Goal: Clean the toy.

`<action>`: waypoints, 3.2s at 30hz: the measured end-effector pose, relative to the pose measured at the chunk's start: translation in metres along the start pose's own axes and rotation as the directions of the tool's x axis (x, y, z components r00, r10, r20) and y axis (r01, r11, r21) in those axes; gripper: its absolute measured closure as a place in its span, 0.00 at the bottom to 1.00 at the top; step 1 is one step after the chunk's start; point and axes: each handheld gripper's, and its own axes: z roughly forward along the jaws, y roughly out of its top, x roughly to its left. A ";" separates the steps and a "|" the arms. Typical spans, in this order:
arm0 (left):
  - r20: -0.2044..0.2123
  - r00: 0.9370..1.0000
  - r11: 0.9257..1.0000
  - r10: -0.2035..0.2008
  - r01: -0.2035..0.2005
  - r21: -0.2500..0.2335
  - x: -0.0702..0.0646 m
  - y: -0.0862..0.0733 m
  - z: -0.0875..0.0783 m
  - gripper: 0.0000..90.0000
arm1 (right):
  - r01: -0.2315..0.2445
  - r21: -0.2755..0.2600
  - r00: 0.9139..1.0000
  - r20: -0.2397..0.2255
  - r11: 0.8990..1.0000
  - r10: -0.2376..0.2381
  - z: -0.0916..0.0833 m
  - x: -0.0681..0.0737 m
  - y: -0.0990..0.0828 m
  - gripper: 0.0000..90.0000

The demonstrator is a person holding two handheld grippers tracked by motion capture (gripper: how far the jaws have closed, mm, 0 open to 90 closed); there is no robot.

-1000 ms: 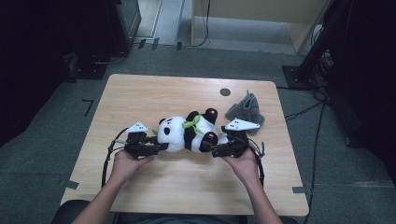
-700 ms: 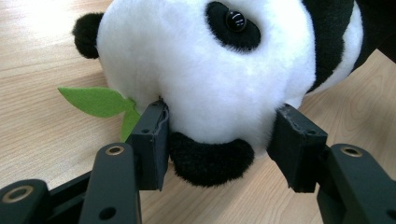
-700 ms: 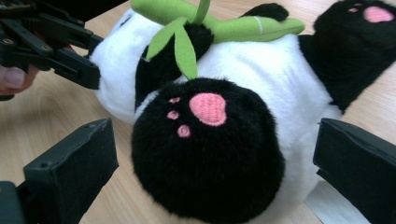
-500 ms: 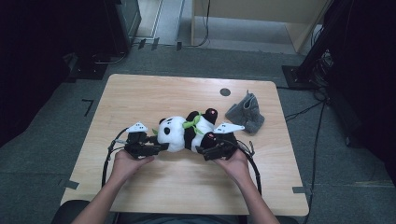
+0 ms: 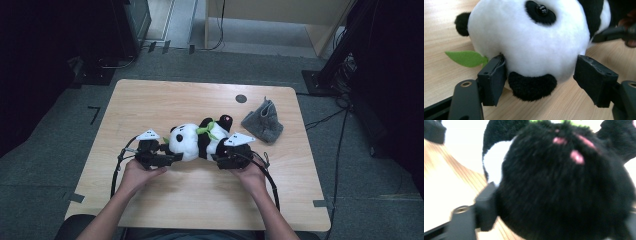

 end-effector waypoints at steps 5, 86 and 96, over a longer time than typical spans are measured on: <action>0.028 1.000 1.000 0.005 -0.005 -0.027 0.001 0.004 -0.008 0.27 | -0.094 -0.033 0.995 -0.035 0.995 0.093 -0.014 -0.014 0.010 0.46; 0.233 0.972 0.991 -0.017 0.047 -0.124 -0.001 0.013 -0.020 0.34 | -0.133 -0.135 0.980 -0.168 0.982 0.109 -0.027 -0.019 0.008 0.44; 0.139 0.982 0.986 0.124 -0.106 -0.132 -0.003 0.015 -0.031 0.20 | -0.127 -0.028 0.978 -0.168 0.992 0.120 -0.038 -0.033 0.017 0.47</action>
